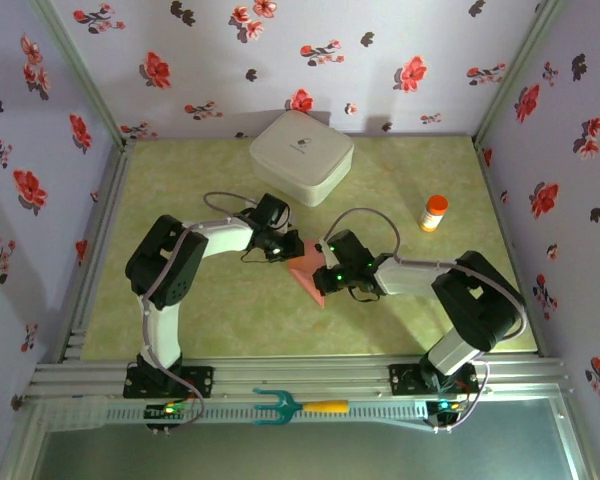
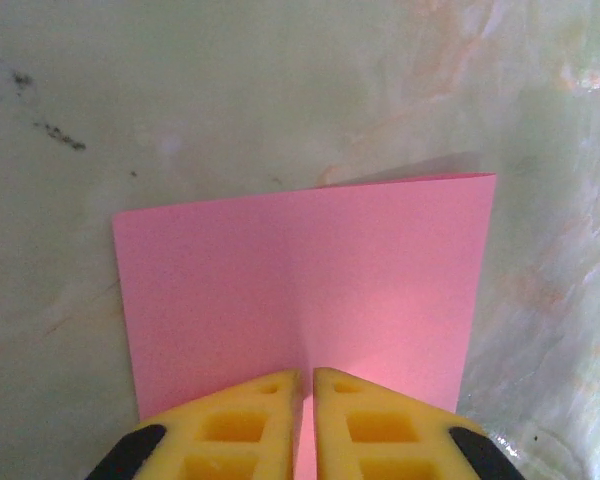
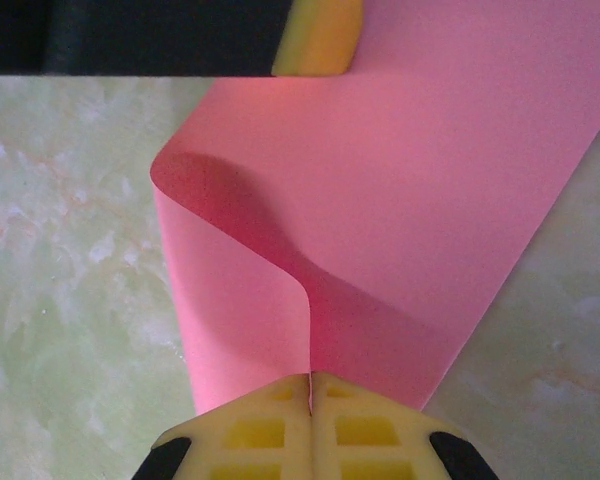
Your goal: Fold a paper plane with a square sheet of paper (pick it up from the middle)
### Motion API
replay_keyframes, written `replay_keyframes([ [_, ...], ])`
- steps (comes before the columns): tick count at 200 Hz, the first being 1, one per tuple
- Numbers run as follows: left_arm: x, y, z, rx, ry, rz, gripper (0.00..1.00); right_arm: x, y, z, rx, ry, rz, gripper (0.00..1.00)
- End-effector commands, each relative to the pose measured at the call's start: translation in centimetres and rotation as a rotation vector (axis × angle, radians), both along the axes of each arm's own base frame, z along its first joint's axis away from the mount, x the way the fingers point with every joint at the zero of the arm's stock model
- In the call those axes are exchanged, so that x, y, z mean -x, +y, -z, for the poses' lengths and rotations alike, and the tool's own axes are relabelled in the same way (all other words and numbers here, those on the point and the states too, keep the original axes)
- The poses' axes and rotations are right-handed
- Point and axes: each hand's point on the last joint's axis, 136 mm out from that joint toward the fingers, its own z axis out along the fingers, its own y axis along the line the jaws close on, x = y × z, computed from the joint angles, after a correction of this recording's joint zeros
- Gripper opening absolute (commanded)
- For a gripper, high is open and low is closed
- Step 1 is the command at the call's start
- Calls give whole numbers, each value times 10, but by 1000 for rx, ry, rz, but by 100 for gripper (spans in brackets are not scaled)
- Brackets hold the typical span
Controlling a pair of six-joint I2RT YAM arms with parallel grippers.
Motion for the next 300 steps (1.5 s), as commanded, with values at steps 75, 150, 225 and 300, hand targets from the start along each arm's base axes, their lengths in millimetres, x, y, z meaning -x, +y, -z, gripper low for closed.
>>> replay_keyframes([
  [75, 15, 14, 19, -75, 46, -9, 14, -10, -3, 0, 33, 6, 44, 2],
  [150, 14, 13, 18, -69, 44, -10, 14, -11, -3, 0, 39, 6, 50, 2],
  [225, 14, 12, 17, -68, 44, -10, 14, -9, -6, -5, 56, 12, 43, 2],
  [300, 13, 12, 16, -66, 43, -13, 14, -13, -6, -2, 64, 3, 53, 3],
])
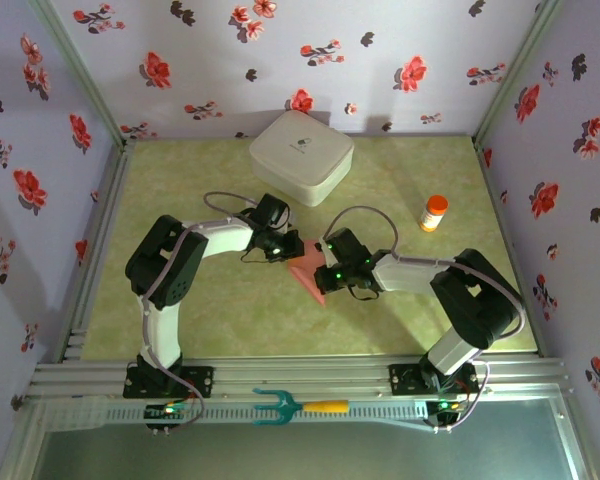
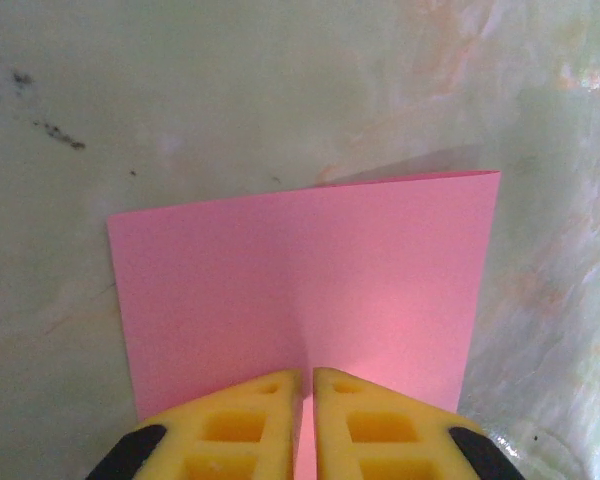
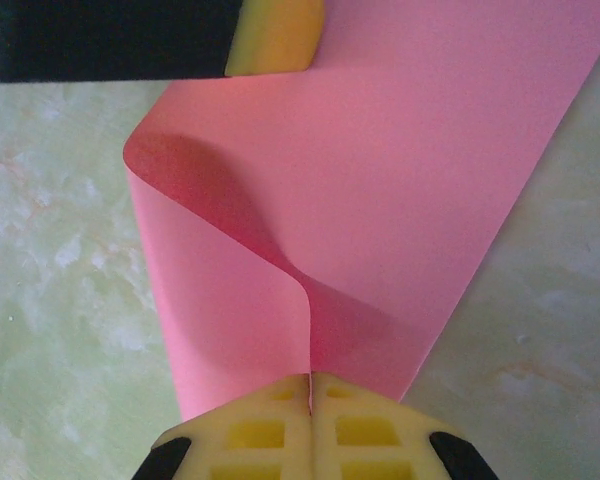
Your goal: Fold a paper plane with a square sheet of paper (pick it up from the middle)
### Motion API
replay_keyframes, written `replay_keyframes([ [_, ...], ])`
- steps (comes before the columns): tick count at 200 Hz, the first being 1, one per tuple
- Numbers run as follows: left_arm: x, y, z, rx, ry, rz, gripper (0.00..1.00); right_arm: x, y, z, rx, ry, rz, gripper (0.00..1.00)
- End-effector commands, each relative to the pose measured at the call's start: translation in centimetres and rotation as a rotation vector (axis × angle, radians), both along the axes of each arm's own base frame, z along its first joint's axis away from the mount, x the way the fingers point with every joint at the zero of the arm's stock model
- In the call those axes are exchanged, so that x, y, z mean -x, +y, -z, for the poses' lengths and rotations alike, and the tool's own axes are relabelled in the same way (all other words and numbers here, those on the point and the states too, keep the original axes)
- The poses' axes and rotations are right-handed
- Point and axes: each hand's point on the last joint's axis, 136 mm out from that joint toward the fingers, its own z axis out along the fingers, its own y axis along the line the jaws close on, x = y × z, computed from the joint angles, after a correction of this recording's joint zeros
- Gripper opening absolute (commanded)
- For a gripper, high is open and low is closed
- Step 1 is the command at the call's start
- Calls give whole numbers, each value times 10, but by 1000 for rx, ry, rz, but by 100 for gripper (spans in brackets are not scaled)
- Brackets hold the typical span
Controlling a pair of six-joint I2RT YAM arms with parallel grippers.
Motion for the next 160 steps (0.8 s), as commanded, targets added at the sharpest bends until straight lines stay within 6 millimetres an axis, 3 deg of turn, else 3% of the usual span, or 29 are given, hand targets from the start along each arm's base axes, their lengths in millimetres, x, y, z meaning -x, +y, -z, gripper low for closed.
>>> replay_keyframes([
  [1, 13, 12, 17, -66, 45, -13, 14, -10, -1, -4, 12, -13, 33, 3],
  [160, 11, 9, 12, -55, 32, -5, 15, -7, -6, 10, 54, 21, 35, 3],
])
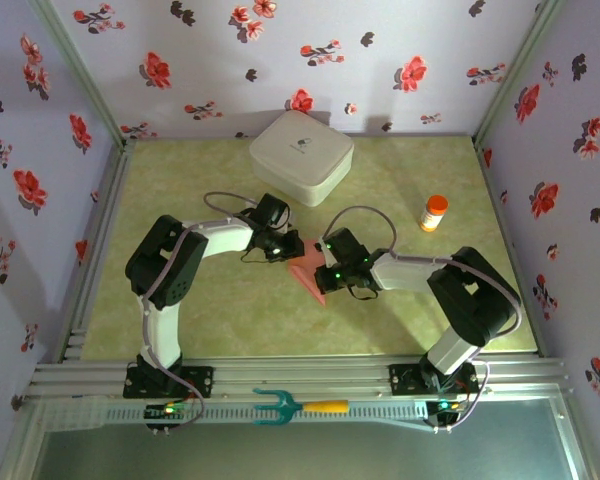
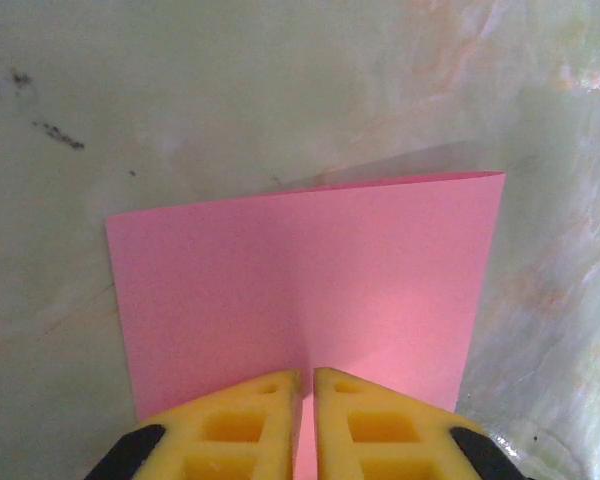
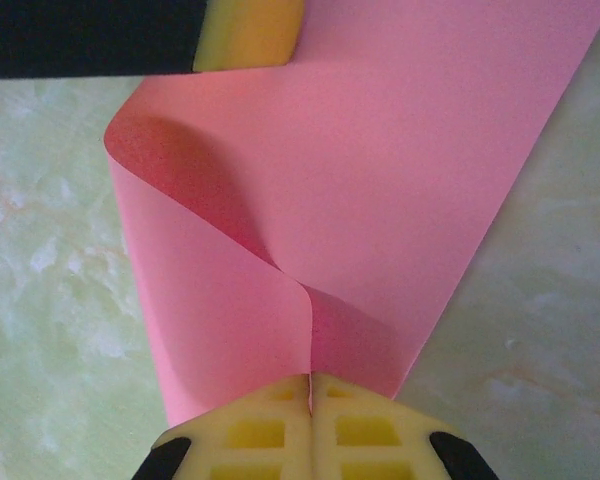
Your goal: Fold a paper plane with a square sheet of paper (pick it up from the middle)
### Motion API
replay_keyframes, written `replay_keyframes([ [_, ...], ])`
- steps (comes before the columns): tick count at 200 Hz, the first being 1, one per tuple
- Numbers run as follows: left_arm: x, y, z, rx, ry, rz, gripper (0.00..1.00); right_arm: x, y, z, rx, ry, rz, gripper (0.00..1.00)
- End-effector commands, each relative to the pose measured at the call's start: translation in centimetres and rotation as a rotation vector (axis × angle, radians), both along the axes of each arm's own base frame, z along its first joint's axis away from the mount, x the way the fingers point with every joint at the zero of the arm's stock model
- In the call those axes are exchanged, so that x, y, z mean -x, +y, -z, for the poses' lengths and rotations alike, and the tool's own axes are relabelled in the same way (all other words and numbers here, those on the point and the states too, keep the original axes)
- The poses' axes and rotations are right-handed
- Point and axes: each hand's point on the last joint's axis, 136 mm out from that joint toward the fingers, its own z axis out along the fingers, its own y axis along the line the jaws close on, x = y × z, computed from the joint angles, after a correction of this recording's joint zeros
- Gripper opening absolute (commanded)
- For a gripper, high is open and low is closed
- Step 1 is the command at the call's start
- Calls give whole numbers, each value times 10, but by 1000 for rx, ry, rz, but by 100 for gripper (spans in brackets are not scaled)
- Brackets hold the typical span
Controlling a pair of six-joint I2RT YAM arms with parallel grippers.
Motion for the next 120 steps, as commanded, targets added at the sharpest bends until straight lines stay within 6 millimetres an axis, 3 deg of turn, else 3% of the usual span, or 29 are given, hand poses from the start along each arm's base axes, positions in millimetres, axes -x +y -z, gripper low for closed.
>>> replay_keyframes([
  [1, 11, 8, 12, -55, 32, -4, 16, -5, -5, 5, 32, 12, 29, 3],
  [23, 6, 5, -1, -44, 0, 11, 19, -4, -5, 6, 36, 18, 28, 3],
  [44, -6, 3, -31, -25, -80, 4, 28, -5, -5, 6, 35, 18, 31, 3],
  [79, -14, 11, -70, -5, -186, -50, 33, -9, -3, 4, 25, 9, 43, 3],
  [100, -9, 17, -77, 3, -195, -67, 33, -13, 1, 3, 5, 7, 54, 3],
  [120, -1, 16, -78, 33, -175, -68, 25, -17, 4, 1, -2, 5, 61, 3],
])
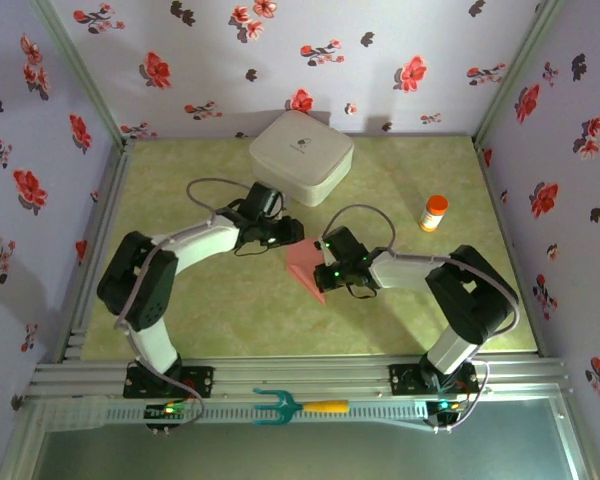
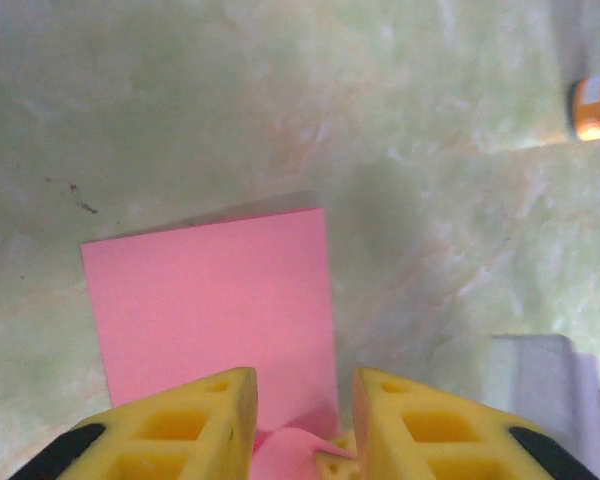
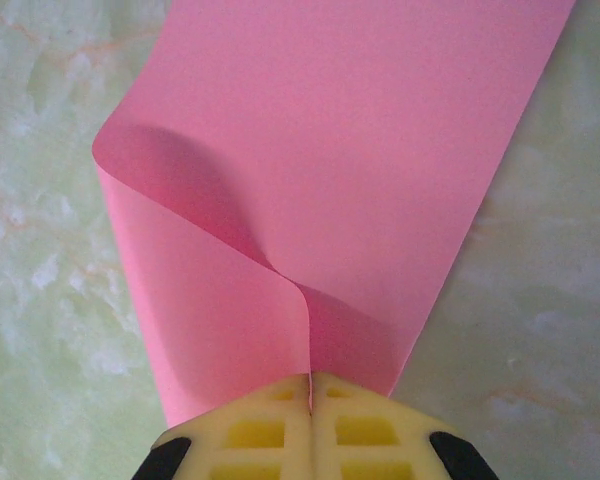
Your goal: Fold a paper plane with a square sheet of paper (pick it up from the middle)
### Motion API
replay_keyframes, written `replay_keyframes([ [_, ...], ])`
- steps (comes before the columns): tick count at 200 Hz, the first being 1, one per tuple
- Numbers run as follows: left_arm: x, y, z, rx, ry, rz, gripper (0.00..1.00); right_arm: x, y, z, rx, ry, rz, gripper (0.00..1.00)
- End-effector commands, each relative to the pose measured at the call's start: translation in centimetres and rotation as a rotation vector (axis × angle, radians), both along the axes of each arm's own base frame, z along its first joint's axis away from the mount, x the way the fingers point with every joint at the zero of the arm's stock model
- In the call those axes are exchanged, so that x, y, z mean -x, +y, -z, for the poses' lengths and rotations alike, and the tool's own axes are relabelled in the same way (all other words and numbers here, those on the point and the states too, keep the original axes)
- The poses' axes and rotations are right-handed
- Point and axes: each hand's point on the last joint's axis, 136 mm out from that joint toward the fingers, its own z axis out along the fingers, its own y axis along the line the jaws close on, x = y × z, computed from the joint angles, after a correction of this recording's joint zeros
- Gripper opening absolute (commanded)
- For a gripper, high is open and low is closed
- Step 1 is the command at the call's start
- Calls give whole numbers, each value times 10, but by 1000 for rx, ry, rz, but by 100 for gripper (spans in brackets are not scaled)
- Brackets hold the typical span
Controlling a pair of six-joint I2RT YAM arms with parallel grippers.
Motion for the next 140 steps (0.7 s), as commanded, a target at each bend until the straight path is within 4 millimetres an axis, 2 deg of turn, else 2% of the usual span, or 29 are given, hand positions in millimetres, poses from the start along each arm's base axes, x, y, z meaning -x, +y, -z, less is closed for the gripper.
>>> replay_keyframes([
  [1, 10, 7, 5, 1, 21, -18, 25, -13, 1, 2, 3, -1, 45, 3],
  [40, 22, -3, 9, 104, 66, -21, 8, -21, 6, -2, -25, -5, 79, 3],
  [62, 24, -10, 13, 131, 86, -16, 6, -23, 7, -2, -32, -4, 85, 3],
  [104, 30, -9, 26, 117, 125, -21, 5, -22, 5, -1, -27, 4, 83, 3],
  [140, 36, -13, 34, 130, 152, -23, 1, -23, 5, 0, -24, 6, 85, 3],
])
